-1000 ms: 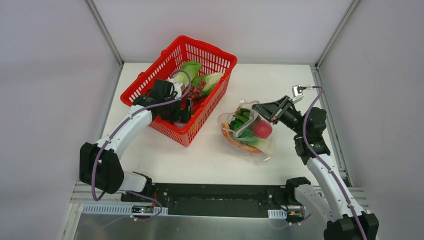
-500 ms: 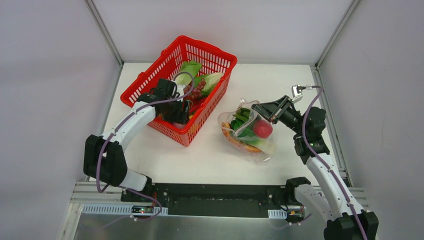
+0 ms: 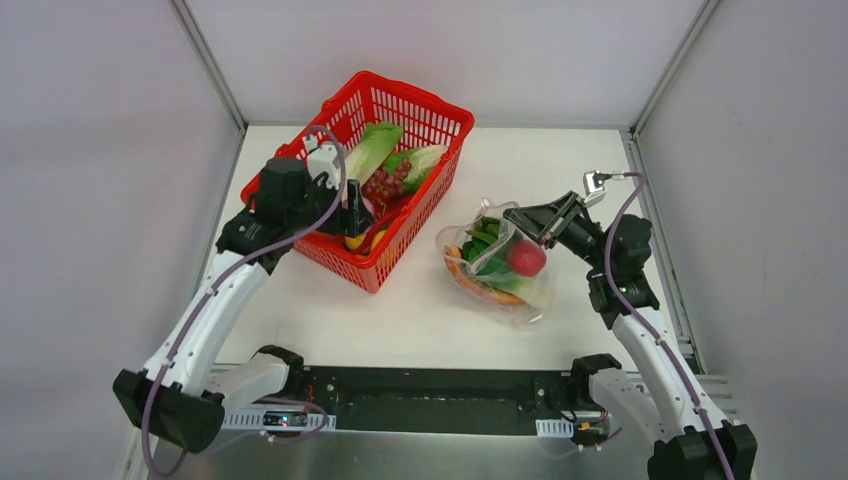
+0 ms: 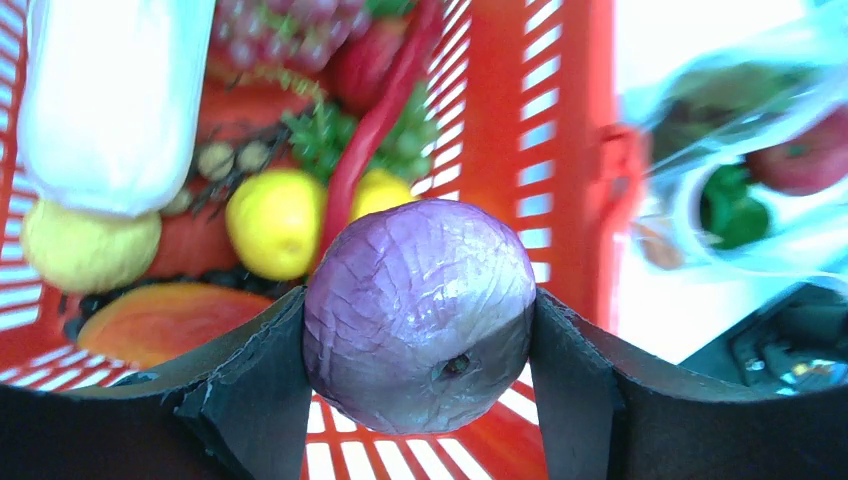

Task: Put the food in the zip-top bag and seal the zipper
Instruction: Pick up the fake vegetable from the bin, then place the fake vegetable in the zipper food storage bag.

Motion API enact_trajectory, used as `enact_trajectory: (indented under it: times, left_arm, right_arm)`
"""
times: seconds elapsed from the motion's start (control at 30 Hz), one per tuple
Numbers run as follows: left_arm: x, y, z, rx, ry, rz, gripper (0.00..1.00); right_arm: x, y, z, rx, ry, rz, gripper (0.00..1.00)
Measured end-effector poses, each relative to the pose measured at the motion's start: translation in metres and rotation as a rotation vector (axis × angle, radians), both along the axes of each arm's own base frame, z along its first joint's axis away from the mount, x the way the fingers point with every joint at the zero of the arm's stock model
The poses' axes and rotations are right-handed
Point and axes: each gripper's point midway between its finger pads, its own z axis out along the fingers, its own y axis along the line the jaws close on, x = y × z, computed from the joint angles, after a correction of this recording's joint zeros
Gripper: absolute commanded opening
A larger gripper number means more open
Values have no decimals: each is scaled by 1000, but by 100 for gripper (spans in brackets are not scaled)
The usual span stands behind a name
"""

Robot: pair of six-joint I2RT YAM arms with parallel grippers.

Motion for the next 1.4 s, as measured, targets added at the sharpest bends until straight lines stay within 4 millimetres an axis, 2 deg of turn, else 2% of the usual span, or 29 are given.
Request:
enact_trajectory:
  times: [0.07, 0.13, 0.23, 0.33, 0.5, 0.67, 0.9, 1.03, 1.13, 1.27, 1.4]
  left_arm:
    - [-3, -8, 28, -84, -88, -20, 38]
    - [-6, -19, 48, -157, -140, -55, 38]
    - [-11, -44, 68, -245, -183, -135, 38]
    - [-20, -75, 73, -288, -185, -229, 39]
    - [-35, -124, 69, -326, -162, -360, 39]
    - [-40, -156, 70, -373, -151, -423, 43]
    - [-59, -201, 96, -427, -179, -561, 45]
    - [-62, -216, 88, -413, -150, -601, 46]
    - [-57, -222, 66, -375, -106, -601, 49]
    - [-50, -227, 36, -312, -53, -582, 61]
    - [-50, -226, 26, -259, -37, -589, 77]
  right_arm:
    - [-1, 0, 1, 0, -4, 0, 0]
    - [-2, 0, 3, 1, -11, 1, 0]
    - [-4, -1, 5, 3, -19, 1, 0]
    - [-6, -1, 7, 4, -28, 1, 0]
    - [-10, -1, 10, 6, -40, 11, 0]
    - [-13, 0, 11, 6, -45, 27, 0]
    - [-16, 1, 10, 5, -47, 40, 0]
    - [-16, 2, 11, 6, -51, 42, 0]
    - [-16, 2, 12, 8, -57, 43, 0]
    - [-17, 2, 13, 9, -63, 46, 0]
    - [-17, 2, 12, 9, -61, 46, 0]
